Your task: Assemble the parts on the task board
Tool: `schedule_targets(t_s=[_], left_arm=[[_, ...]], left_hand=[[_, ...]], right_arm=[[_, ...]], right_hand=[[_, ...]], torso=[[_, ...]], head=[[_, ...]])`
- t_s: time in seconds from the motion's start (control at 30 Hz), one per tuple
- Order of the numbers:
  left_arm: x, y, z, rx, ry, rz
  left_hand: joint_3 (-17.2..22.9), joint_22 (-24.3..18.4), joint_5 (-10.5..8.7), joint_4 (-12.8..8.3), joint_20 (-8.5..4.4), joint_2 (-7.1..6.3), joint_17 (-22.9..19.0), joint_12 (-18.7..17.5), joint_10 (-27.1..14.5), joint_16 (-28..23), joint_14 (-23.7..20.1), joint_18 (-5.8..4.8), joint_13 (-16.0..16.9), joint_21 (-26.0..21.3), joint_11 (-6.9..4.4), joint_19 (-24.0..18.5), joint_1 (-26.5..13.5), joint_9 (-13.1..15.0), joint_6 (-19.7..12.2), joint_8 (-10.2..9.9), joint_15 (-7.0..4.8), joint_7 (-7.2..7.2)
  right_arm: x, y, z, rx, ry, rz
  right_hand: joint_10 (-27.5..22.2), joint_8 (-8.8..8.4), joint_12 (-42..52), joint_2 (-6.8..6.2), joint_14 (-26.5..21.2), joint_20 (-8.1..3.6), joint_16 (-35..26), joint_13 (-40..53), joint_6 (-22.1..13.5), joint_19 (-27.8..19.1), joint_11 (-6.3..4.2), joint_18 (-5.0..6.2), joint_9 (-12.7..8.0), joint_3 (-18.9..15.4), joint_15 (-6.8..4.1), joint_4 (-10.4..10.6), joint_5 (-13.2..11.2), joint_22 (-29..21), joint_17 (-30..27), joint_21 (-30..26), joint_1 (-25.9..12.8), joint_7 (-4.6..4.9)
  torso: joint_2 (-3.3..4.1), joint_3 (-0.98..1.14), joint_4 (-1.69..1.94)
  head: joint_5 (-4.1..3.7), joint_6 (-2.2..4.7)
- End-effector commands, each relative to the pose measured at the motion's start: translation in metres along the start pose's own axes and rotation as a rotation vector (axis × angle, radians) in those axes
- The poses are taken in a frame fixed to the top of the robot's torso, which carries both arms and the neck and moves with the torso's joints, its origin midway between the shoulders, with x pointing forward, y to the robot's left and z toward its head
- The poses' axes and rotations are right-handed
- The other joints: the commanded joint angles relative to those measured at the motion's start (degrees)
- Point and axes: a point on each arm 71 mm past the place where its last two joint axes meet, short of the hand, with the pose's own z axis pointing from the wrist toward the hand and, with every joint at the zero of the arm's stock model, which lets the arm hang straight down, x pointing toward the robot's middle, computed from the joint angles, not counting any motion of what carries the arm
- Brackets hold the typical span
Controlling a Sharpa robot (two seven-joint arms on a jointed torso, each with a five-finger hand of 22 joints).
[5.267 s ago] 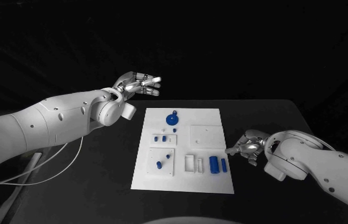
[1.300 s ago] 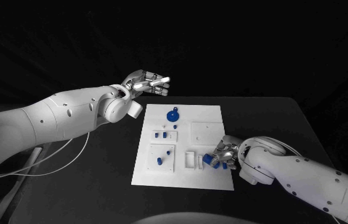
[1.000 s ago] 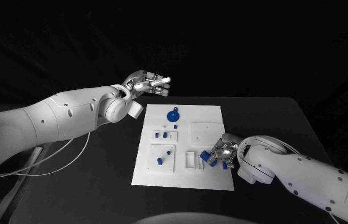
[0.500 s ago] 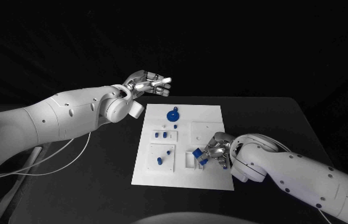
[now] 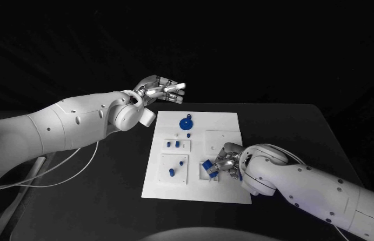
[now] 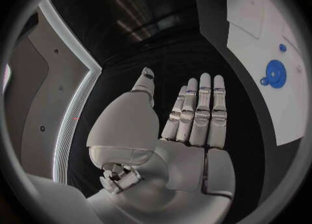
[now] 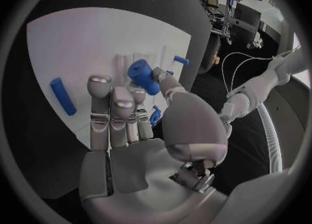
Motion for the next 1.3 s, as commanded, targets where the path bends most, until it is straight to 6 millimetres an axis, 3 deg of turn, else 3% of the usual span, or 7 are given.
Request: schedule_targets(t_s=[0.03,0.37,0.57,0.73,0.9,1.0,1.3], left_arm=[[0.0045,-0.0006,0.0010,0.000,0.033,-0.006],[0.0060,0.0002,0.0022,-0.006,0.046,-0.003],[0.0064,0.0006,0.0027,-0.008,0.049,-0.002],[0.0064,0.0010,0.0030,-0.011,0.050,0.000],[0.0064,0.0013,0.0033,-0.013,0.050,0.001],[0.0062,0.0014,0.0033,-0.014,0.050,0.001],[0.0055,0.0017,0.0031,-0.016,0.048,0.003]], left_hand=[[-0.34,-0.03,0.06,-0.69,0.36,0.85,0.09,-0.08,-0.57,-0.13,-0.33,0.05,0.04,-0.04,0.00,-0.18,0.00,-0.03,-0.18,-0.03,-0.02,0.11],[-1.19,-0.03,0.09,-1.89,0.41,2.17,0.19,-0.08,-0.77,-0.12,-0.36,0.09,0.05,-0.04,0.04,-0.20,-0.03,-0.02,-0.03,-0.02,0.01,0.08],[-1.19,-0.03,0.09,-1.89,0.41,2.17,0.19,-0.08,-0.77,-0.12,-0.36,0.09,0.05,-0.04,0.04,-0.20,-0.03,-0.02,-0.03,-0.02,0.01,0.08],[-1.33,-0.03,0.09,-2.07,0.42,2.40,0.21,-0.08,-0.89,-0.13,-0.39,0.10,0.05,-0.04,0.07,-0.23,-0.11,-0.02,-0.02,-0.02,0.02,0.09],[-1.33,-0.03,0.09,-2.07,0.42,2.40,0.21,-0.08,-0.89,-0.13,-0.39,0.10,0.05,-0.04,0.07,-0.23,-0.11,-0.02,-0.02,-0.02,0.02,0.09],[-1.33,-0.03,0.09,-2.07,0.42,2.40,0.21,-0.08,-0.89,-0.13,-0.39,0.10,0.05,-0.04,0.07,-0.23,-0.11,-0.02,-0.02,-0.02,0.02,0.09],[-1.44,-0.04,0.09,-2.20,0.43,2.42,0.24,-0.07,-0.92,-0.13,-0.41,0.11,0.05,-0.04,0.07,-0.25,-0.10,-0.02,-0.03,-0.02,0.03,0.09]], right_arm=[[0.0018,-0.0006,0.0015,0.011,0.008,-0.056],[0.0077,0.0048,0.0022,-0.009,0.016,-0.059],[0.0081,0.0058,0.0032,-0.010,0.012,-0.052],[0.0087,0.0074,0.0034,-0.015,0.012,-0.052],[0.0089,0.0081,0.0038,-0.019,0.012,-0.053],[0.0088,0.0080,0.0039,-0.020,0.011,-0.052],[0.0089,0.0084,0.0038,-0.029,0.012,-0.046]], right_hand=[[0.30,0.79,-0.31,-0.05,-0.01,-0.36,-0.22,-0.17,2.68,2.58,-0.71,-0.65,0.40,0.20,-0.24,0.22,0.00,3.58,-0.10,-0.36,-0.66,-2.27],[0.55,0.81,-0.08,-0.35,0.04,-0.45,-0.05,-0.13,3.23,2.62,-0.82,-0.77,0.70,0.05,-0.33,0.48,0.15,3.72,-0.01,0.02,-0.96,-2.48],[0.65,0.79,-0.13,-1.04,0.02,-0.43,-0.04,-0.24,3.18,2.60,-0.78,-0.80,0.81,-0.96,-0.28,2.97,-3.32,3.74,-0.03,-0.04,-2.03,-2.45],[0.74,0.78,-0.11,-2.62,0.02,-0.36,-0.04,-0.31,3.23,2.63,-0.65,-0.76,0.90,-2.54,-0.19,6.43,-6.68,3.77,-0.07,0.03,-2.60,-2.36],[0.66,0.83,-0.24,-5.61,0.03,-0.20,0.02,-0.49,3.08,2.61,-0.41,-0.60,1.35,-2.10,-0.04,13.99,-14.82,3.75,-0.06,-0.09,-3.24,-2.07],[0.60,0.81,-0.19,-7.02,0.01,-0.14,0.00,-0.50,2.81,2.62,-0.36,-0.50,1.89,-2.45,0.02,18.37,-17.30,3.77,-0.09,-0.06,-2.78,-2.07],[0.56,0.83,-0.34,-7.58,0.02,-0.24,-0.05,-0.52,2.44,2.66,-0.34,-0.58,2.27,-8.11,-0.05,23.70,-17.79,3.77,0.03,-0.10,-3.03,-2.05]], torso=[[0.00,0.04,0.03],[0.03,0.11,-0.10],[-0.03,0.09,-0.10],[-0.02,0.10,-0.02],[-0.02,0.06,-0.06],[-0.01,0.06,-0.04],[-0.02,0.11,-0.07]], head=[[0.05,-0.10],[-0.12,-0.15],[0.07,0.02],[-0.07,-0.04],[0.04,-0.05],[-0.10,0.00],[-0.16,0.06]])
